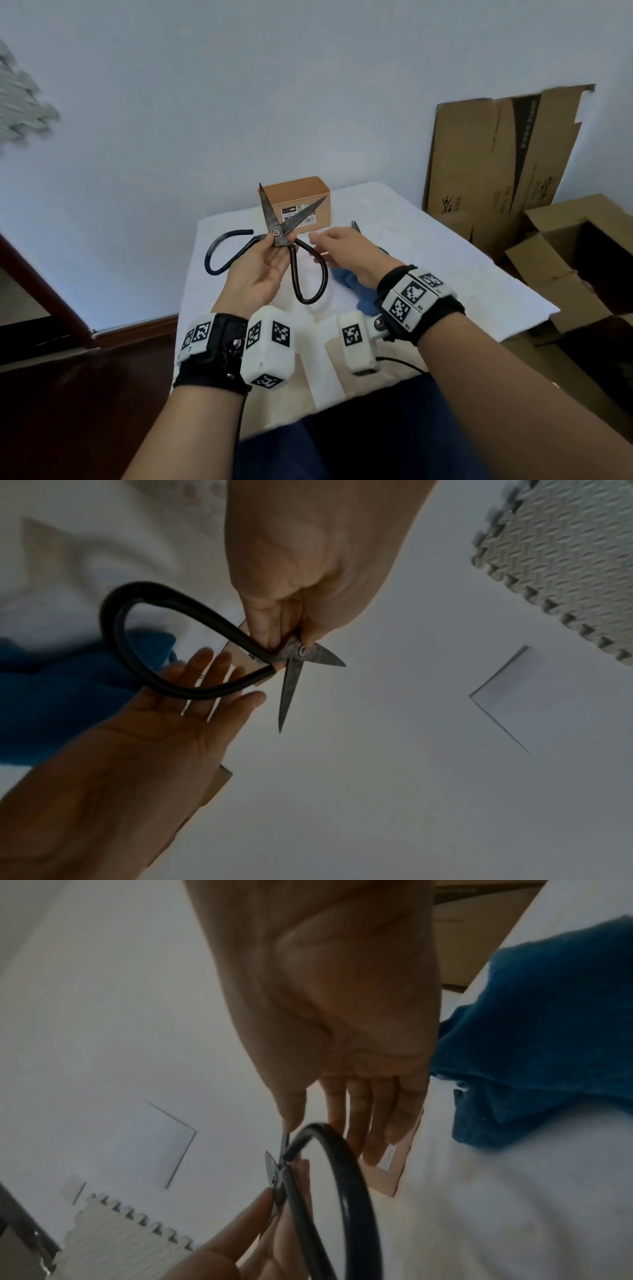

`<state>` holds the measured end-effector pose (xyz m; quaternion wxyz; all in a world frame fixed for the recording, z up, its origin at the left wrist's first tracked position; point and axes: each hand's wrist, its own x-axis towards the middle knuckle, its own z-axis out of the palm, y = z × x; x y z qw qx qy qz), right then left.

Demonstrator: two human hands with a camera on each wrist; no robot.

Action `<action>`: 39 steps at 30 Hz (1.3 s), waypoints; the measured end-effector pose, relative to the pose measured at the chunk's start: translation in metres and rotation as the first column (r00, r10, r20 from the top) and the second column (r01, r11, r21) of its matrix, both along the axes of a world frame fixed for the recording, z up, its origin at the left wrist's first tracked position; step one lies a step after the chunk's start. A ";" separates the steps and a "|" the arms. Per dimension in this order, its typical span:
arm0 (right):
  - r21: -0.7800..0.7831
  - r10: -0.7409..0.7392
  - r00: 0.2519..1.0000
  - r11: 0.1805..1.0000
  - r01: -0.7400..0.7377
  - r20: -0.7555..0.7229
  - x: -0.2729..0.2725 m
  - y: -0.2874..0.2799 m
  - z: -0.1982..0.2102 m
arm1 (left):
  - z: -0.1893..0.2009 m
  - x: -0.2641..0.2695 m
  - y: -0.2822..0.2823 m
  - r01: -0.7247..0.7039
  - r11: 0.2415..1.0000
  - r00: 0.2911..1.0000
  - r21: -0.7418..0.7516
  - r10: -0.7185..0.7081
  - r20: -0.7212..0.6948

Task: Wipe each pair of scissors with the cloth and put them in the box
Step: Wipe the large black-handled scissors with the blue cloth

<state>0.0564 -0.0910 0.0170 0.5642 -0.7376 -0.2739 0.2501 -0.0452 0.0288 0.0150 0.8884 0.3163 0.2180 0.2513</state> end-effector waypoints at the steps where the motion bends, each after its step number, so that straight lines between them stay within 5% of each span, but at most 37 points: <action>1: 0.019 0.031 0.998 0.999 -0.030 -0.055 -0.003 -0.001 -0.001 | 0.000 0.001 0.000 -0.004 1.000 1.000 -0.010 0.005 0.018; 7: 0.202 0.123 0.964 0.977 -0.075 -0.236 -0.009 -0.005 -0.003 | 0.004 0.006 -0.001 0.043 0.998 0.999 0.039 -0.044 0.024; 14: 0.341 -0.122 0.941 0.911 0.233 -0.317 0.004 -0.008 -0.007 | 0.005 -0.001 0.002 0.205 0.908 0.959 0.366 -0.112 -0.259; 19: 0.328 -0.230 0.926 0.887 0.326 -0.298 0.010 -0.012 -0.012 | 0.002 -0.003 0.015 -0.012 0.693 0.927 0.721 0.279 -0.252; 21: 0.330 -0.250 0.927 0.882 0.338 -0.281 0.011 -0.014 -0.011 | 0.000 -0.004 0.023 0.003 0.598 0.887 0.802 0.368 -0.278; 26: 0.352 -0.233 0.921 0.873 0.339 -0.311 0.012 -0.019 -0.010 | -0.011 -0.003 0.034 0.328 0.580 0.839 0.746 0.185 -0.513; 39: 0.361 -0.331 0.891 0.826 0.432 -0.309 0.017 -0.019 -0.013 | -0.011 -0.008 0.022 0.367 0.673 0.882 0.643 -0.030 -0.471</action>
